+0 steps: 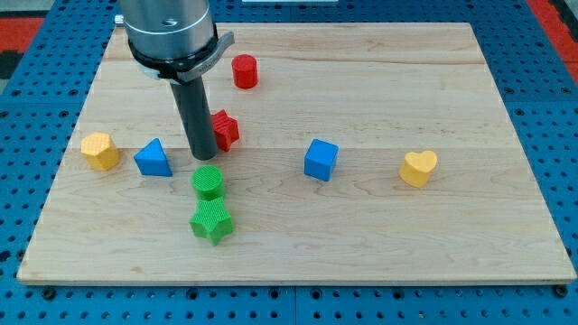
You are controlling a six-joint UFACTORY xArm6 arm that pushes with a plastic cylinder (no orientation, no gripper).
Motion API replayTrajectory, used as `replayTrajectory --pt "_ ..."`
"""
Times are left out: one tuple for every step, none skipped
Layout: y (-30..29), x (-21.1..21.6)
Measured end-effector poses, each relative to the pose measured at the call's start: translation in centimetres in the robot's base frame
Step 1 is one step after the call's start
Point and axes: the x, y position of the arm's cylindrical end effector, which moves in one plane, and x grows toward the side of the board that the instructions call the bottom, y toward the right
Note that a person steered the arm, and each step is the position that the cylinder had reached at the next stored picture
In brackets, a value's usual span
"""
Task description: Move the green star to the bottom left of the board
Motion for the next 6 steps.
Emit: replayTrajectory --pt "-1.0 -0.5" --pt "0.1 1.2" --pt "0.6 1.8" --pt "3.0 2.0" --pt "6.6 2.7" --pt "4.0 7.1"
